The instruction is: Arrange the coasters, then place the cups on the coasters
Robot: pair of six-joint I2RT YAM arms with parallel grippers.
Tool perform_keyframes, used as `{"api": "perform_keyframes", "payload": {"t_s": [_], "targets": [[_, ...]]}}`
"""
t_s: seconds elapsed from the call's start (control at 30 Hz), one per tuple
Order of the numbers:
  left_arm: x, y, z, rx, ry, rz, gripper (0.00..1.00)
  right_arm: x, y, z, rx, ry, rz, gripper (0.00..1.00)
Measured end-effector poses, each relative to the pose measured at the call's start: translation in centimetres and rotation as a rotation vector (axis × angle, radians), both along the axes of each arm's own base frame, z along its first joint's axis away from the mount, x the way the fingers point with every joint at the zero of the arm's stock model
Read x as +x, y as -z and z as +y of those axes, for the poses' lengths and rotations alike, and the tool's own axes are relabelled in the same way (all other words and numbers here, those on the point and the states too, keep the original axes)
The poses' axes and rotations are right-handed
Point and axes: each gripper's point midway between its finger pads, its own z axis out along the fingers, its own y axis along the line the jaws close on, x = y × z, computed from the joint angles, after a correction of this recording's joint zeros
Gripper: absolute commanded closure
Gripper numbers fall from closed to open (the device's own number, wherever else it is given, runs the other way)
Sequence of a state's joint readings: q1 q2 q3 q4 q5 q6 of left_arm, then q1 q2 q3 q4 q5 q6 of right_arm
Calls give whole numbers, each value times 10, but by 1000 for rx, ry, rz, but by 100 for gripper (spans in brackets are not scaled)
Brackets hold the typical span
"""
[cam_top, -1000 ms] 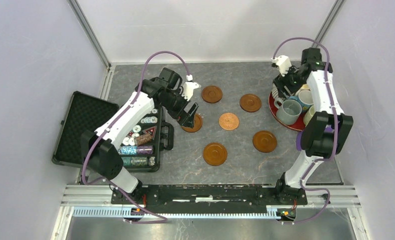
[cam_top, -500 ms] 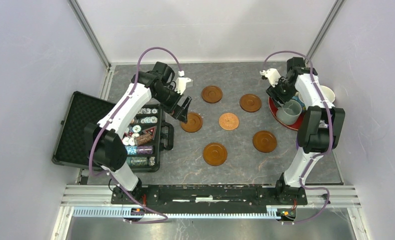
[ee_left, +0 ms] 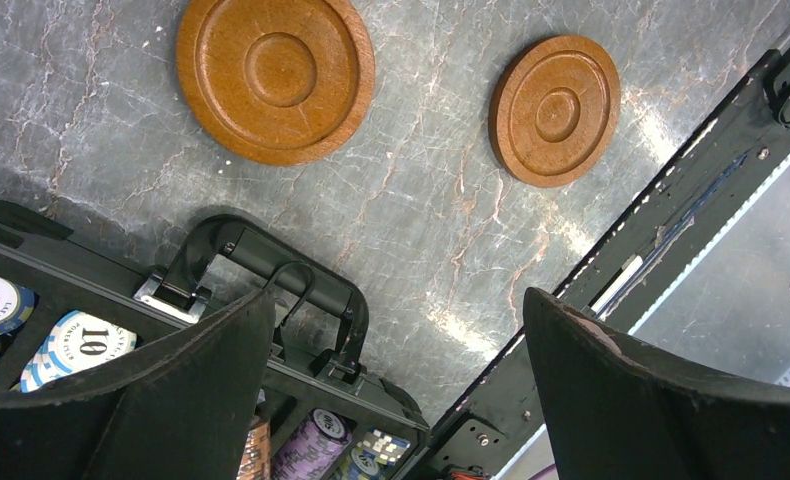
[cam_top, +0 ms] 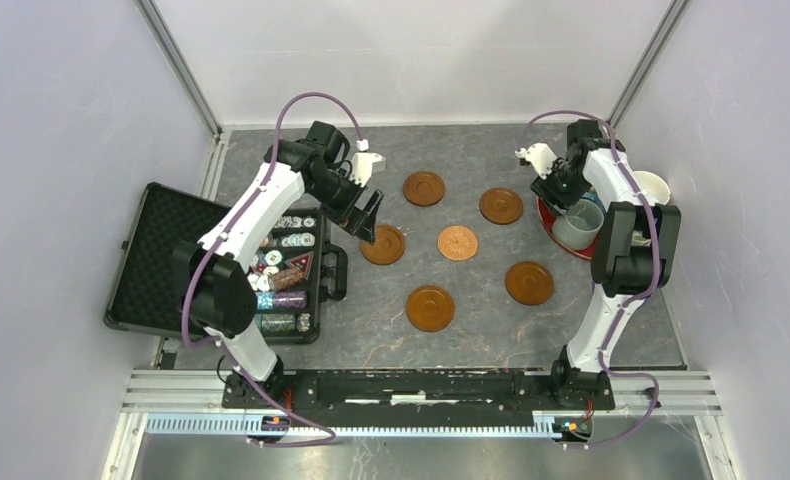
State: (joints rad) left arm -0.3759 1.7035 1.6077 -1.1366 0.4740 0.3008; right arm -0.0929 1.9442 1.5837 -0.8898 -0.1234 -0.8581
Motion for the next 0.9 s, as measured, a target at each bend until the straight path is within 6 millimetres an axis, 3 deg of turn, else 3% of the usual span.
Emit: {"api": "perform_keyframes", "payload": {"t_s": [0.4, 0.67, 0.9], "targets": [[12, -5, -3, -3, -5, -6, 1, -2, 17, -1, -40, -113, 5, 56], [18, -4, -4, 0, -8, 2, 2, -3, 26, 0, -62, -178, 30, 58], [31, -17, -1, -13, -29, -34, 2, -2, 32, -3, -83, -208, 41, 58]]}}
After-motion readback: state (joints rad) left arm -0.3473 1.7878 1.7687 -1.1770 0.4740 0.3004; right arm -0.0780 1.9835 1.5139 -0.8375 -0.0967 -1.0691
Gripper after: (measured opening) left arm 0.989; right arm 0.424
